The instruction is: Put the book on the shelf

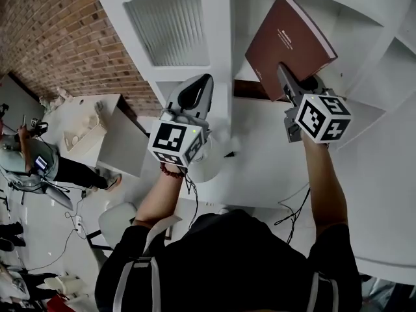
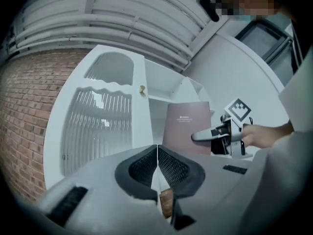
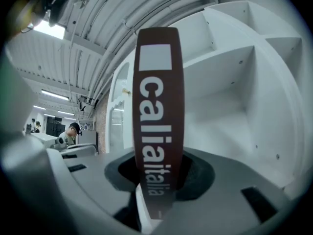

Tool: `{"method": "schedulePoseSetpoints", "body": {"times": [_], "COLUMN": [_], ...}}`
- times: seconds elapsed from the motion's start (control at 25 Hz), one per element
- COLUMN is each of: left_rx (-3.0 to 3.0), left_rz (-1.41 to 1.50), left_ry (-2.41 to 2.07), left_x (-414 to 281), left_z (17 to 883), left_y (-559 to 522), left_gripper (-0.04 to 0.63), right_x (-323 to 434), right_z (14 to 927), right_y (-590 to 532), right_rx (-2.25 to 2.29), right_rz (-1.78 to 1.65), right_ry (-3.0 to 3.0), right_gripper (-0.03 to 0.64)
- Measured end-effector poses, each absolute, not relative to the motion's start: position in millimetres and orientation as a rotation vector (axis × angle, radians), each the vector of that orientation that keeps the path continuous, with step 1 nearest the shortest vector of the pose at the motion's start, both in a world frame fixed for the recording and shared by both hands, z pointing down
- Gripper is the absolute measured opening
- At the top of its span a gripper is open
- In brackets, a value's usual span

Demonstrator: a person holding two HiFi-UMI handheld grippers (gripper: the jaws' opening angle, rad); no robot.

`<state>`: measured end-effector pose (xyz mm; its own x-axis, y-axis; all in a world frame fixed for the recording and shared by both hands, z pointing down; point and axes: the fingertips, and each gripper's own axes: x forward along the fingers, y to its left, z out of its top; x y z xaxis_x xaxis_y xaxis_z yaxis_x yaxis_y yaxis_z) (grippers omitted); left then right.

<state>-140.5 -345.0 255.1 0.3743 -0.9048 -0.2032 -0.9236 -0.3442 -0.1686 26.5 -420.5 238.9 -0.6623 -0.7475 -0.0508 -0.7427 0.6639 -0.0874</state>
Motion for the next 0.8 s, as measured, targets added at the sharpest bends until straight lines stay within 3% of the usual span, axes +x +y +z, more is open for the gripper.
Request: {"method": "schedulePoseSetpoints", "body": {"times": [0.8], "left_rx": [-2.364], "left_rz": [0.126], "left_ry": [1.710], "left_x": [-147.1], "left_z": [263.2], "left_y": [-365.7], "left_gripper": [0.020], "right_x": [-18.1], "right_z": [252.4], "right_y": [-541.5], "right_rx": [-1.595], "right_rz": [-0.127], "right_ry": [2.761], "right_gripper": [0.152]}}
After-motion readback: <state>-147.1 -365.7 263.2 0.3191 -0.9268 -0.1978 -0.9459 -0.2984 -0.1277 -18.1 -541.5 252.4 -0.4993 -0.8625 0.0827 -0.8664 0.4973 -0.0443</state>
